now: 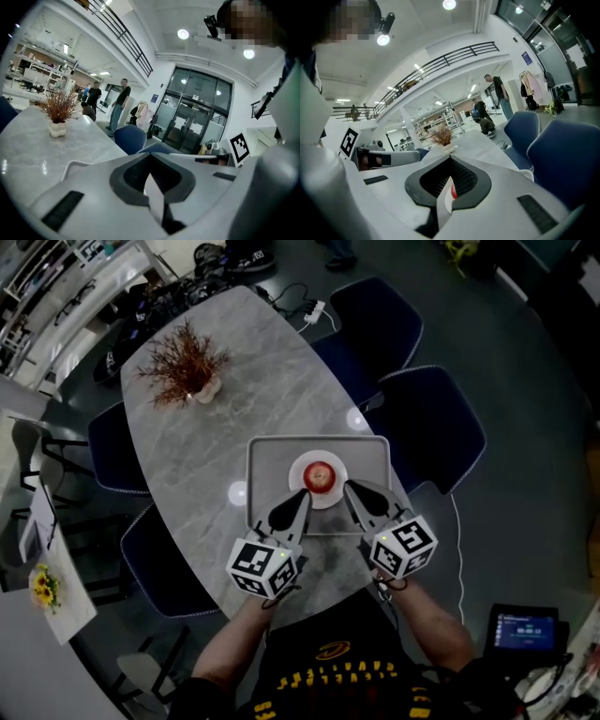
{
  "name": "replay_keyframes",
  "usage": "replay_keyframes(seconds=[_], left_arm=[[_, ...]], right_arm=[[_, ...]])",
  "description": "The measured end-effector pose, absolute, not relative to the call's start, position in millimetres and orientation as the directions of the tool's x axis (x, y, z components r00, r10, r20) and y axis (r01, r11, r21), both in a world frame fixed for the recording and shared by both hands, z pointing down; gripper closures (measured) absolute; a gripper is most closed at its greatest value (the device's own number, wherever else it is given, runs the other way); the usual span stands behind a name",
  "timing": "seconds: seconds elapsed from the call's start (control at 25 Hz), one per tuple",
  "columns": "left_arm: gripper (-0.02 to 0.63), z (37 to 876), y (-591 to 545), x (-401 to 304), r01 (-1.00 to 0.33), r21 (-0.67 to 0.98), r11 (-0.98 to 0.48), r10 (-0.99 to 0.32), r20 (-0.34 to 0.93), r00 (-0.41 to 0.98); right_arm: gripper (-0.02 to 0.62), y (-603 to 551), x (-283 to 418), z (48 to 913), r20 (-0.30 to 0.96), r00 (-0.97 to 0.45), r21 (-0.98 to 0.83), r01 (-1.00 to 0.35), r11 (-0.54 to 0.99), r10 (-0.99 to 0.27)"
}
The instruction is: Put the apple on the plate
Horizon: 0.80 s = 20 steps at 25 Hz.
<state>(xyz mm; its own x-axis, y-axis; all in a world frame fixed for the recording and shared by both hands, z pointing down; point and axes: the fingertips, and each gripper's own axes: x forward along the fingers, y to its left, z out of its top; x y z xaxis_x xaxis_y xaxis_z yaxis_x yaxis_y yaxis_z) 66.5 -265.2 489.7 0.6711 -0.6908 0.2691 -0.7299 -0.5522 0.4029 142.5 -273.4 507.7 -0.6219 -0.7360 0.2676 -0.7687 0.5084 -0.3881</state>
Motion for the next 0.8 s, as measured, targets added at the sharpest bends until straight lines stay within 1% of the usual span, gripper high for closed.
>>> replay_keyframes(seconds=[0.16,0.28,0.56,0.8], left_arm=[[0.606,459.1,-214.6,39.1,-0.717,0.373,-0.589,-0.696,0.217,0.685],[0.606,455.0,-199.7,34.1,-0.722,0.364,-0.589,-0.703,0.210,0.679],[0.606,448.4,-187.0,32.7,-0.724,0.368,-0.583,-0.712,0.199,0.674],[0.606,420.6,-143.1,18.8,-0.717,0.324,-0.618,-0.713,0.155,0.684]], right_arm=[[0.589,-225.5,112.2,477.8,0.250,-0.586,-0.352,-0.796,0.492,-0.771],[0.589,-212.5,109.1,478.3,0.256,-0.567,-0.342,-0.811,0.475,-0.783],[0.589,-199.4,89.6,470.8,0.245,-0.600,-0.320,-0.792,0.520,-0.762],[0.589,-153.0,61.4,437.4,0.188,-0.592,-0.315,-0.792,0.523,-0.784]])
